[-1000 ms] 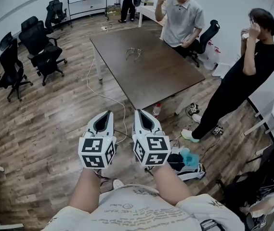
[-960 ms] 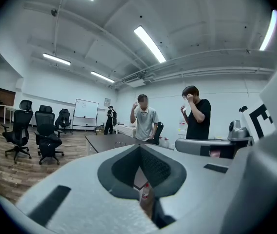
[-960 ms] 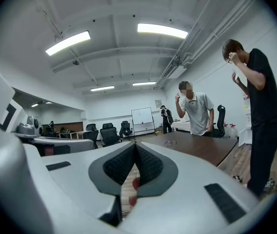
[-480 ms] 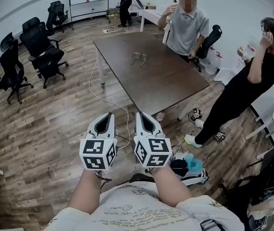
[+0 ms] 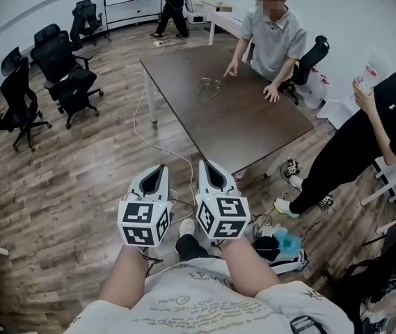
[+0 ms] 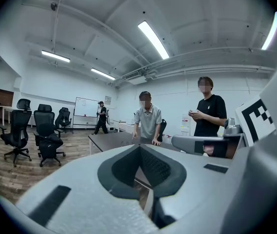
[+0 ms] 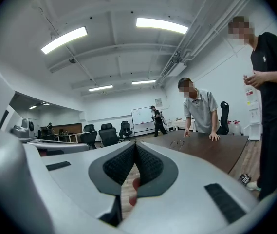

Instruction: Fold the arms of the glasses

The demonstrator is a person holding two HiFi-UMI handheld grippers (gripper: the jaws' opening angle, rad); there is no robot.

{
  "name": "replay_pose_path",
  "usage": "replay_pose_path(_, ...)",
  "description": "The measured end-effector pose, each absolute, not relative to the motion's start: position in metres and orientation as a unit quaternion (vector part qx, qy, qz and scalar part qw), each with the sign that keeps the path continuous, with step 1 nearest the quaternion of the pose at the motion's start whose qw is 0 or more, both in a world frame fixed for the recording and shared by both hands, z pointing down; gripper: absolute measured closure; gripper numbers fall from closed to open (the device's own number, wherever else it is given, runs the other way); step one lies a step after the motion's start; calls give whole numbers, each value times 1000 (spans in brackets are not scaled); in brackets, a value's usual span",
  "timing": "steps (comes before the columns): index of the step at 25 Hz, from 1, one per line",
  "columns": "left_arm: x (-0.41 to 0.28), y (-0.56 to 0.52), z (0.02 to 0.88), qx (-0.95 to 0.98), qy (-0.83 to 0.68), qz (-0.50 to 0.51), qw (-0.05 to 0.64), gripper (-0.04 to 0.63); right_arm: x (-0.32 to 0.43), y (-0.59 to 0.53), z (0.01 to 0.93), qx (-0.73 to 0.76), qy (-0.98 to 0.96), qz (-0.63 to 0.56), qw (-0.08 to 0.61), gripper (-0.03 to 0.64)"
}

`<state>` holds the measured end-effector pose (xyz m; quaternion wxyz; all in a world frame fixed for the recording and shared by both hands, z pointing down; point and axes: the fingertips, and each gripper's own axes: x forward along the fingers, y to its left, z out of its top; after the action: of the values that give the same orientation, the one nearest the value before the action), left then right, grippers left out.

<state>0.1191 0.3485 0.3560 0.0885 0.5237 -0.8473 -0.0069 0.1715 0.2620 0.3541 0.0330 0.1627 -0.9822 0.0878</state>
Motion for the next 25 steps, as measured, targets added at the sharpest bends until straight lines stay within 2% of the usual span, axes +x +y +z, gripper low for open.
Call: replay_pose_path(25,-61,160,364,557,-824,9,108,581,-6,81,364,195,-975,96,44,603)
